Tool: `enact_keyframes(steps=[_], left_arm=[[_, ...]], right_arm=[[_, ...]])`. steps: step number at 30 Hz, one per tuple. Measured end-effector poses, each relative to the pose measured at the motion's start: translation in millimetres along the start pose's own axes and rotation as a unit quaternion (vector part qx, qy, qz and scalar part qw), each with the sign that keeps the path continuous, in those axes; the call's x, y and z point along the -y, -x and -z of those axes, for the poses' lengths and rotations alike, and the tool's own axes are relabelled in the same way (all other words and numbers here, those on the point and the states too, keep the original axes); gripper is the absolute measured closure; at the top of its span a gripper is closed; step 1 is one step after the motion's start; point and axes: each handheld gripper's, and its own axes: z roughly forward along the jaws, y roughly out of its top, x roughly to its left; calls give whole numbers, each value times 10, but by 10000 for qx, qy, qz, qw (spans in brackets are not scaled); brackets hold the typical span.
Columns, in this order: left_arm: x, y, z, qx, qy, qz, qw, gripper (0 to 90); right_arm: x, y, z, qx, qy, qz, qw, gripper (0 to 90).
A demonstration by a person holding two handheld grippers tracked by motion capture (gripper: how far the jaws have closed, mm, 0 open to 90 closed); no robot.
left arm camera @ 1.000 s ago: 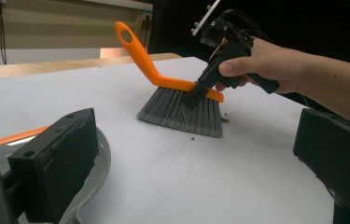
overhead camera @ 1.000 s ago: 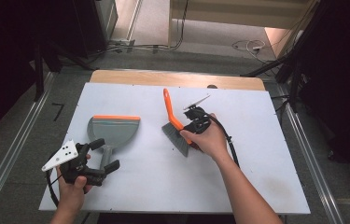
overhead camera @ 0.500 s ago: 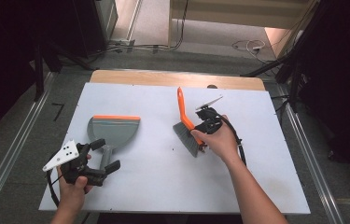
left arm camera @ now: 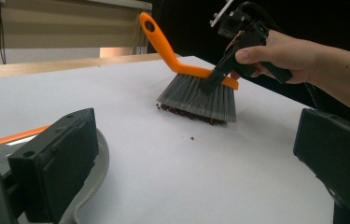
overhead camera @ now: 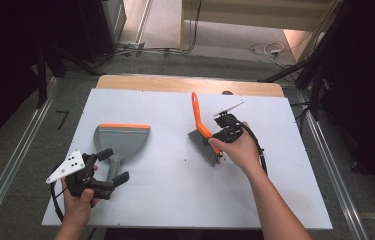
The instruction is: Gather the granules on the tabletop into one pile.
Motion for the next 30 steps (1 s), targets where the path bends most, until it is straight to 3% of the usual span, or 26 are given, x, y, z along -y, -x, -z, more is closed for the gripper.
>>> enact_keyframes(steps=[3, 6, 12, 16, 19, 21, 30], left_arm=[[0, -1, -1, 2, -4, 0, 10000, 10], [-1, -1, -6, 0, -11, -6, 10000, 10], [-1, 12, -17, 17, -18, -9, 10000, 10], [0, 11, -9, 22, -25, -26, 10000, 10], [3, 6, 0, 13, -21, -17, 10000, 10], [4, 2, 5, 12, -14, -10, 10000, 10], [2, 13, -18, 17, -37, -20, 10000, 10]], right_arm=[[-6, -9, 96, -1, 105, 38, 9999, 681], [11, -117, 110, -47, 53, 197, 9998, 681], [45, -476, -91, -249, -159, 606, 9977, 681], [46, -587, -276, -366, -343, 685, 9964, 681], [46, -530, -351, -263, -390, 627, 9969, 681], [44, -435, -342, -352, -394, 477, 9975, 681], [66, -140, -188, -40, -299, 253, 9992, 681]])
